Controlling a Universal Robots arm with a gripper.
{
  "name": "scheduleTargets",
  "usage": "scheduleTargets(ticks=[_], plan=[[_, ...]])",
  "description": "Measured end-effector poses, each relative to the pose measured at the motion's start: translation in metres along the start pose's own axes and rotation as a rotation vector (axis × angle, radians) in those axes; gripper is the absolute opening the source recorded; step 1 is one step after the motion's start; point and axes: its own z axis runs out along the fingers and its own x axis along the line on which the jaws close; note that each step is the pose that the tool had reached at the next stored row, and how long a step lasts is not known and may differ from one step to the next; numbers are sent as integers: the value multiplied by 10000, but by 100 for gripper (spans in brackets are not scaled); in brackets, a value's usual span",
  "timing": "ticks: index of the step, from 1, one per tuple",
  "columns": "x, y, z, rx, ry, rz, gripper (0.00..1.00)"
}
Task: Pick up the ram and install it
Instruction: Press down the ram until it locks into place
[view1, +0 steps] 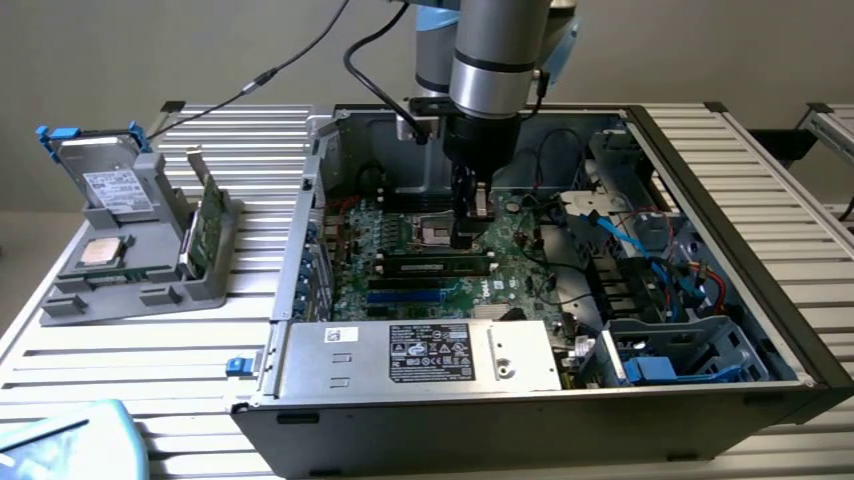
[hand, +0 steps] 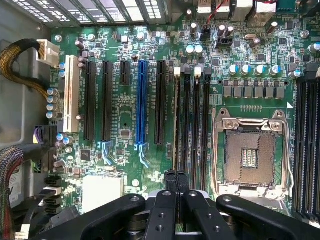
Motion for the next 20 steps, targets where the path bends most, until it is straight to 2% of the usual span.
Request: scheduleTargets(ticks=[5, 20], plan=[[-1, -2, 20, 1, -3, -1, 11], [-13, -14, 183, 0, 0, -1, 11]])
